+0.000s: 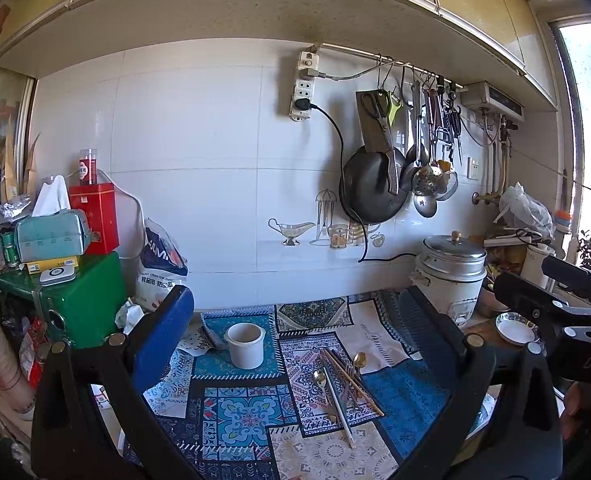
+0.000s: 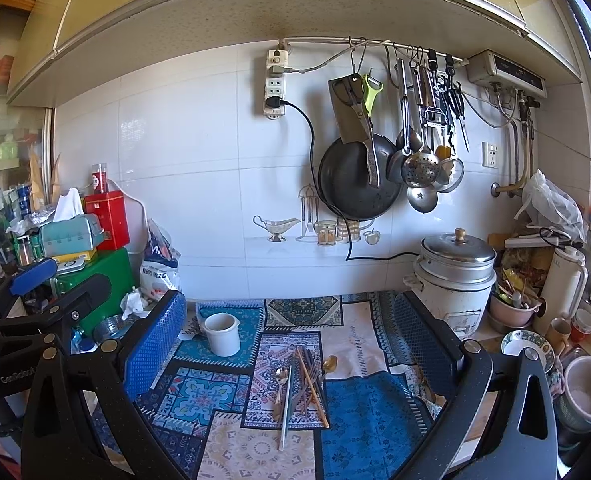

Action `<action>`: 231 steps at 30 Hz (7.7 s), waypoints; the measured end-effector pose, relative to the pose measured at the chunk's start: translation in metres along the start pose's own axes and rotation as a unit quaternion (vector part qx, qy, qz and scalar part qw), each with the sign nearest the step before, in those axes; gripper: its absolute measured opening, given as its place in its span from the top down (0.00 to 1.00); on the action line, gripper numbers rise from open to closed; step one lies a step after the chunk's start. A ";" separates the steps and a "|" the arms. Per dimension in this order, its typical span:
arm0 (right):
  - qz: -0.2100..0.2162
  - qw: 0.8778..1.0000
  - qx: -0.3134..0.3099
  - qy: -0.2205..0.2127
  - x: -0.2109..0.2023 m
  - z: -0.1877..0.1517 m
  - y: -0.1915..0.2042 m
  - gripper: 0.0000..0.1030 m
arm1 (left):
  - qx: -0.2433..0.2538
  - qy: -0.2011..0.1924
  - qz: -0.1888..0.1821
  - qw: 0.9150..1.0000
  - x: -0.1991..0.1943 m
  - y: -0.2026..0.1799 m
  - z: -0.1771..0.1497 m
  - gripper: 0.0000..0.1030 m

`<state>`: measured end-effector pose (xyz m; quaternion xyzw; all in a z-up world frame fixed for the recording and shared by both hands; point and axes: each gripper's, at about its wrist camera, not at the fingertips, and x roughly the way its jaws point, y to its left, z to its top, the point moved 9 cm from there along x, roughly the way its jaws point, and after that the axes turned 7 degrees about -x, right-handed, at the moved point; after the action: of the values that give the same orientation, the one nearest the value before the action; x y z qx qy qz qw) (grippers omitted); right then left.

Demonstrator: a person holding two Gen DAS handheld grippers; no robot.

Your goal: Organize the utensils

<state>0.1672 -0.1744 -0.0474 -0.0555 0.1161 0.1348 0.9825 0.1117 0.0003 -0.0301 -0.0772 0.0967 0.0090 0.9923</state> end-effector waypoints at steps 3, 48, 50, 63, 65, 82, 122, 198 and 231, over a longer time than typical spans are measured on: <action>0.000 1.000 0.002 0.002 0.002 -0.001 -0.001 0.00 | 0.000 0.004 0.001 1.000 0.003 0.000 -0.002 0.00; 0.111 0.915 0.016 0.388 0.296 -0.246 -0.066 0.36 | -0.061 0.416 0.079 0.904 0.311 0.021 -0.273 0.32; 0.126 0.905 0.025 0.406 0.305 -0.258 -0.065 0.43 | -0.063 0.433 0.078 0.896 0.321 0.018 -0.288 0.38; 0.219 0.870 0.025 0.440 0.331 -0.281 -0.036 0.63 | -0.071 0.493 0.050 0.866 0.364 -0.005 -0.330 0.74; 0.233 0.864 0.026 0.446 0.332 -0.284 -0.031 0.68 | -0.075 0.500 0.049 0.862 0.369 -0.005 -0.333 0.75; 0.268 0.838 0.004 0.476 0.341 -0.303 -0.007 0.89 | -0.018 0.519 0.020 0.855 0.383 -0.015 -0.337 0.93; 0.225 0.881 0.050 0.413 0.329 -0.254 -0.022 0.94 | -0.071 0.484 0.053 0.871 0.351 0.024 -0.301 0.59; 0.154 0.935 0.069 0.313 0.368 -0.167 -0.028 0.94 | -0.047 0.493 0.010 0.869 0.457 0.029 -0.304 0.70; 0.183 0.868 0.047 0.460 0.435 -0.259 0.004 0.84 | -0.059 0.467 -0.024 0.882 0.413 0.052 -0.295 0.97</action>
<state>0.5180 -0.0977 -0.4042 -0.0430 0.5689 0.2660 0.7770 0.4591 0.0071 -0.4039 -0.1330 0.5464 -0.0463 0.8256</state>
